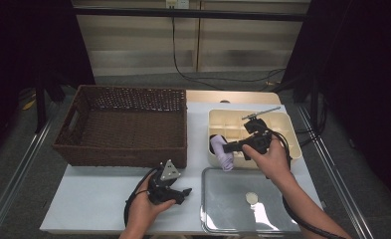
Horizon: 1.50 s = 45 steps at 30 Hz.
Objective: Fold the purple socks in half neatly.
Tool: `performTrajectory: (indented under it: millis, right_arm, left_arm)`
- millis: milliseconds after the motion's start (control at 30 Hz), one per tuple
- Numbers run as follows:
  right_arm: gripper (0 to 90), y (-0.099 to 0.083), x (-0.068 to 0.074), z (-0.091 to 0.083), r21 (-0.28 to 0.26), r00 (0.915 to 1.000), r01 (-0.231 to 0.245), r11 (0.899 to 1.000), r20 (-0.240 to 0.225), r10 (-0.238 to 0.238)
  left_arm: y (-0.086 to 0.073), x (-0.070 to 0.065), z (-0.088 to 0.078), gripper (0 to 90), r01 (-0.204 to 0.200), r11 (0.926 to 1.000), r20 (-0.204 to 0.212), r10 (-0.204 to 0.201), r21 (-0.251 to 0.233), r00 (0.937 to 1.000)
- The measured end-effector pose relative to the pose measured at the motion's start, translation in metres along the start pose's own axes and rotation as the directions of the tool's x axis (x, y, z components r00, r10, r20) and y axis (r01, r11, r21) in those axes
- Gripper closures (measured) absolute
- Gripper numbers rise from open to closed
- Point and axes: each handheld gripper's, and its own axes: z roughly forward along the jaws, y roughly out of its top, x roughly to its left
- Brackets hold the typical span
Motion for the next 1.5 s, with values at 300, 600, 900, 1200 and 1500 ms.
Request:
performTrajectory:
  millis: [300, 600, 900, 1200, 1500]
  right_arm:
    - [79.8, 0.009, -0.014, -0.016, -0.037, 0.999, -0.022, 0.999, 0.037, 0.024]
    - [79.8, 0.013, -0.033, -0.023, -0.053, 0.994, -0.064, 0.997, 0.085, 0.068]
    - [79.7, 0.014, -0.05, -0.025, -0.057, 0.9862, -0.094, 0.994, 0.131, 0.101]
    - [79.7, 0.004, -0.07, -0.02, -0.045, 0.9762, -0.126, 0.991, 0.172, 0.132]
    - [79.6, -0.009, -0.085, -0.021, -0.037, 0.9682, -0.152, 0.988, 0.195, 0.157]
  left_arm:
    - [0.0, 0.0, 0.0, 25.9, 0.001, 1.0, 0.0, -0.001, 0.005, 1.0]
    - [0.0, 0.0, 0.0, 25.9, 0.001, 1.0, 0.0, -0.001, 0.006, 1.0]
    - [0.0, 0.0, 0.0, 25.9, -0.001, 1.0, -0.001, 0.001, 0.008, 1.0]
    - [0.0, 0.0, 0.0, 25.9, -0.001, 1.0, 0.0, 0.001, 0.004, 1.0]
    - [0.0, 0.0, 0.0, 25.9, -0.001, 1.0, -0.001, 0.001, 0.009, 1.0]
